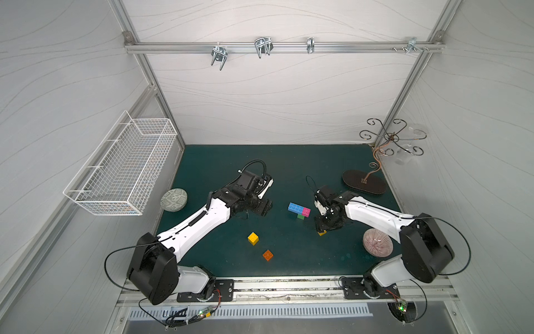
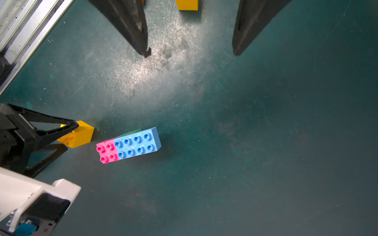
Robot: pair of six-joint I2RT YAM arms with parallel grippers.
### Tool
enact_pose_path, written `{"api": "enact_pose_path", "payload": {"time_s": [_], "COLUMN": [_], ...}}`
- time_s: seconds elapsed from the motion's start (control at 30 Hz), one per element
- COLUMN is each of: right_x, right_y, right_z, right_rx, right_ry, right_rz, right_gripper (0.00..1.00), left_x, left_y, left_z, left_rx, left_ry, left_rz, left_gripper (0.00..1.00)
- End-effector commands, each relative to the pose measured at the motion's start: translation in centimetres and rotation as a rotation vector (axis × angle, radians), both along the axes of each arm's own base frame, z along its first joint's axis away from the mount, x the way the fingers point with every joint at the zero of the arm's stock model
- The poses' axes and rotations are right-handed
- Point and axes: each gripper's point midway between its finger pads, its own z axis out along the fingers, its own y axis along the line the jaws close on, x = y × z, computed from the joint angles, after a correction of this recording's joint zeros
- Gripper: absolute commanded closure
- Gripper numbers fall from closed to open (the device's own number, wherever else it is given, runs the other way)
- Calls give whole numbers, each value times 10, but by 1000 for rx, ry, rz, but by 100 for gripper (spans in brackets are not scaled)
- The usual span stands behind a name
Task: Assemble the number 4 with lego
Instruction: Pick up the lego brick from the center of the board.
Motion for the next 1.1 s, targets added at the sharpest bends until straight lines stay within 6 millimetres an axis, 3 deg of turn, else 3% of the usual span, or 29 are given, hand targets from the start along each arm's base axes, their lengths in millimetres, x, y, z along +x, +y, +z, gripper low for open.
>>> {"api": "enact_pose_path", "payload": {"time_s": [0.0,0.3,0.47,0.63,0.77,0.9,1.07], "right_x": [1,0,-5,-17,-21,-14,4], "right_y": [-2,-3,-7,-7,0,11,33], "right_z": [-5,-9,-4,18,41,64,78], "right_rx": [-29,-51,-65,-26,6,42,75], "right_ry": [-7,11,29,73,76,51,42], "right_rz": [9,-6,-52,-180,-269,-363,-433], "right_gripper": [45,56,71,86,90,99,100], "left_x": [4,3,0,-9,-13,-15,-17], "left_y": [-1,-1,2,10,17,22,27], "left_z": [12,13,15,14,13,13,13], "left_rx": [-23,-23,-22,-34,-32,-37,-47], "left_ry": [-44,-47,-39,-27,-27,-30,-38], "left_rz": [-6,-7,7,41,82,117,148], "left_gripper": [32,32,32,32,32,32,32]}}
